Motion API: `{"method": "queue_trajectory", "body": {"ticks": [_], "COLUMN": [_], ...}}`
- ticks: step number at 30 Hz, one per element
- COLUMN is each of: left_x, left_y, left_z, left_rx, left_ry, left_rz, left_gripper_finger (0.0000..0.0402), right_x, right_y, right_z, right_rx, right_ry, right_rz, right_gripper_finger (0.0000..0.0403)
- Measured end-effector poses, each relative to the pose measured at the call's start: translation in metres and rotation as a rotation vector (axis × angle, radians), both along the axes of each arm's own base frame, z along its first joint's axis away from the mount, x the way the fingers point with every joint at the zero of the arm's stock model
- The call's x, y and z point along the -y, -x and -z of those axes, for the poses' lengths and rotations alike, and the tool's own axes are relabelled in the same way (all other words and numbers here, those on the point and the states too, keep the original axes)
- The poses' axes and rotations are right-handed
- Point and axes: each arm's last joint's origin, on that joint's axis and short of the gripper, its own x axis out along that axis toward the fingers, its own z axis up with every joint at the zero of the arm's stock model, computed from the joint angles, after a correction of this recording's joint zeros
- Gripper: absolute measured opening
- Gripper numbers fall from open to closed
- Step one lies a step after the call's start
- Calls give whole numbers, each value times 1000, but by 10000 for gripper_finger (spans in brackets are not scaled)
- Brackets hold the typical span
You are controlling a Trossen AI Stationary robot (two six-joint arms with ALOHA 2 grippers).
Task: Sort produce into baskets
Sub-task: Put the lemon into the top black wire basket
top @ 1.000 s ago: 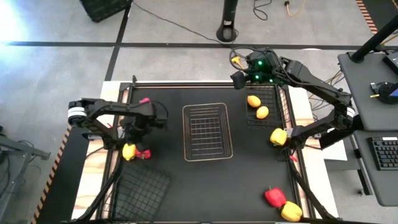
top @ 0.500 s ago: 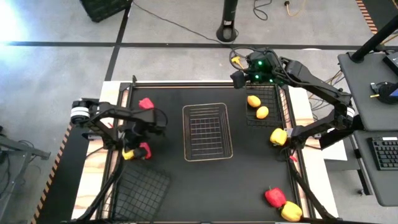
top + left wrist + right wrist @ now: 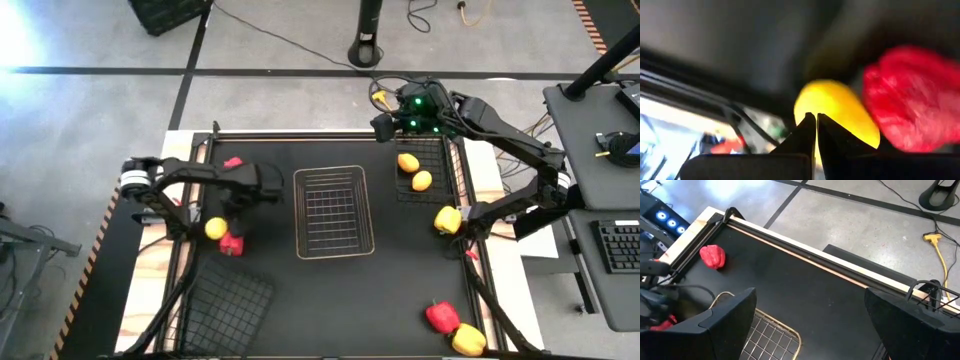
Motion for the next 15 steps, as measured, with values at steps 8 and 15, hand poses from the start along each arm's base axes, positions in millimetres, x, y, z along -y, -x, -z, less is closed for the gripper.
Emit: {"method": "queue_trajectory", "body": {"ticks": [8,15], "left_x": [-6,9], "left_y": [-4,28], "left_z": [-42,-13], "left_rx": [253,123], "left_ry": [-203,27], "left_rz": [-68,-198], "left_gripper_finger": [0,0], "right_x": [0,0], "right_y": [0,0], "right_z": [0,0], "right_rx": [0,-1], "right_ry": [0,0], "right_rz": [-2,-2], "right_gripper_finger": [363,363]}}
